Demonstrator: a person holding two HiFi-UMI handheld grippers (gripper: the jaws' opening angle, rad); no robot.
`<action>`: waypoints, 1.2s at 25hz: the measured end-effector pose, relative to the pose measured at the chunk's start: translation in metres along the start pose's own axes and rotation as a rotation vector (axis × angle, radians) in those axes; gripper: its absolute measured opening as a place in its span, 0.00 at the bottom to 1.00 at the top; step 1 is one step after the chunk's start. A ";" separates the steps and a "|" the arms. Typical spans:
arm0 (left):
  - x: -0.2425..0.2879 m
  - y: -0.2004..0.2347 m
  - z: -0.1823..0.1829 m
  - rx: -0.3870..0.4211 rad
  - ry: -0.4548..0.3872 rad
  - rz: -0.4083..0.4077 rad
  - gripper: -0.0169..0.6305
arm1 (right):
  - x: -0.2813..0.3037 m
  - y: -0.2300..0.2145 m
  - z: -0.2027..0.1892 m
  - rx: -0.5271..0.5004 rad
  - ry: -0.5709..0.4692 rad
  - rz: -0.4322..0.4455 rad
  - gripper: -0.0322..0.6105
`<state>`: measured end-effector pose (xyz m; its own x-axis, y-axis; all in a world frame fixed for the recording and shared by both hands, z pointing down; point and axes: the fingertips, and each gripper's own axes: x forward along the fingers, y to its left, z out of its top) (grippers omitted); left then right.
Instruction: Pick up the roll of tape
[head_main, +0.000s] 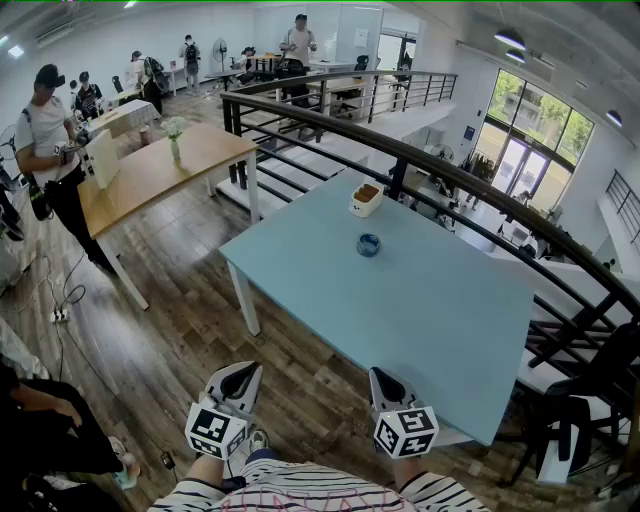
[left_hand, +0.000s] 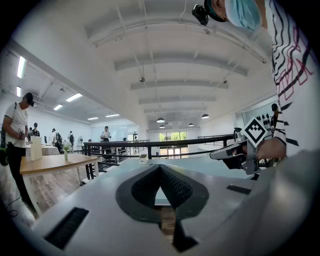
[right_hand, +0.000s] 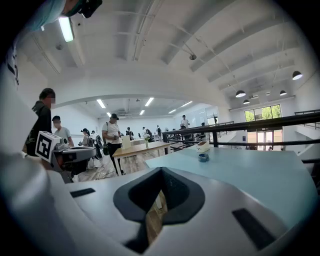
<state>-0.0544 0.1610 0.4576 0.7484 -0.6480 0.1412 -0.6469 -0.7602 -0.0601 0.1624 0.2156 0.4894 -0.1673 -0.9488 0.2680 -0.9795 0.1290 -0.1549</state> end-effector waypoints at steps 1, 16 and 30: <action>0.002 -0.001 0.000 0.003 -0.001 0.001 0.06 | 0.001 -0.001 0.001 0.000 -0.003 0.001 0.09; 0.029 0.002 -0.009 0.044 0.004 -0.028 0.07 | 0.031 0.002 0.005 -0.095 -0.010 0.043 0.10; 0.099 0.117 -0.014 0.075 0.063 -0.133 0.36 | 0.154 0.006 0.041 0.005 -0.015 -0.049 0.36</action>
<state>-0.0576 0.0085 0.4788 0.8144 -0.5392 0.2143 -0.5284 -0.8418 -0.1101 0.1357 0.0585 0.4909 -0.1177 -0.9582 0.2609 -0.9859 0.0812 -0.1464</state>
